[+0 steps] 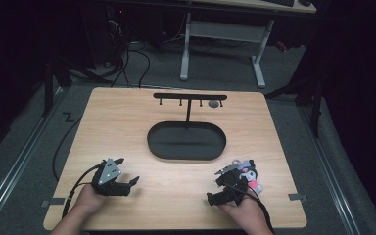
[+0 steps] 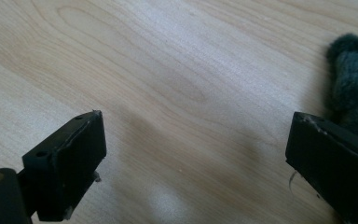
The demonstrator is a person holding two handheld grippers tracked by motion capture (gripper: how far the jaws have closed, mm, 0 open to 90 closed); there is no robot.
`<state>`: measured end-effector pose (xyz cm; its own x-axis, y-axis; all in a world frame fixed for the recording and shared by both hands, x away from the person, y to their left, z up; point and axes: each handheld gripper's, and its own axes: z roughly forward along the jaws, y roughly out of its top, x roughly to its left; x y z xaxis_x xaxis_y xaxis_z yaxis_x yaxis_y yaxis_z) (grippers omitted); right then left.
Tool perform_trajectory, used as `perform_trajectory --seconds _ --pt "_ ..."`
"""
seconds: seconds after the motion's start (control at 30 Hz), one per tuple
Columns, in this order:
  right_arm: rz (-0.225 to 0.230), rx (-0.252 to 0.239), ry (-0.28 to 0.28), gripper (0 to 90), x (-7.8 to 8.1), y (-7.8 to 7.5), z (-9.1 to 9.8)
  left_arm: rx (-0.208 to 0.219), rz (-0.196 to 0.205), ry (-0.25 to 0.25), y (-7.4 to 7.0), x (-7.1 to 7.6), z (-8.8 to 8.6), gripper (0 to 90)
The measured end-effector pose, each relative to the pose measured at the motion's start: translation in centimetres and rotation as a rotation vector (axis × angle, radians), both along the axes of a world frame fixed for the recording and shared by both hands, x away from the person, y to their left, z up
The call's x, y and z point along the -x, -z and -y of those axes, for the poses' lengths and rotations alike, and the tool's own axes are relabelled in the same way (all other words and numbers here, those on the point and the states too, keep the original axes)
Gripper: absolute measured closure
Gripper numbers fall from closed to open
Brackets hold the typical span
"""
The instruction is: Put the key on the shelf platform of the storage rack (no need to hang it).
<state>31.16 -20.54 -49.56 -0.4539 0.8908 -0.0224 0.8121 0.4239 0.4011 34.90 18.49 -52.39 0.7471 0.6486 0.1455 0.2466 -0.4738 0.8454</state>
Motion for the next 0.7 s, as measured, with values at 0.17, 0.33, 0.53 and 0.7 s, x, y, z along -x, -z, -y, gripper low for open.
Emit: perform_trajectory --seconds 0.17,0.33,0.53,0.7 --pt "-0.034 0.009 -0.022 4.9 -0.2 -0.3 -0.2 -0.001 -0.001 0.000 0.0 0.0 0.0 15.4" --pt "-0.055 0.021 -0.050 4.0 -0.3 -0.9 -0.2 -0.001 -0.002 0.000 0.0 0.0 0.0 15.4" --pt "-0.071 0.032 -0.043 2.4 -0.4 -1.6 0.3 -0.002 -0.002 -0.001 0.0 0.0 0.0 15.4" --pt "-0.057 0.046 -0.023 2.0 -0.4 -2.7 1.5 0.000 0.004 -0.002 0.0 0.1 0.0 15.4"
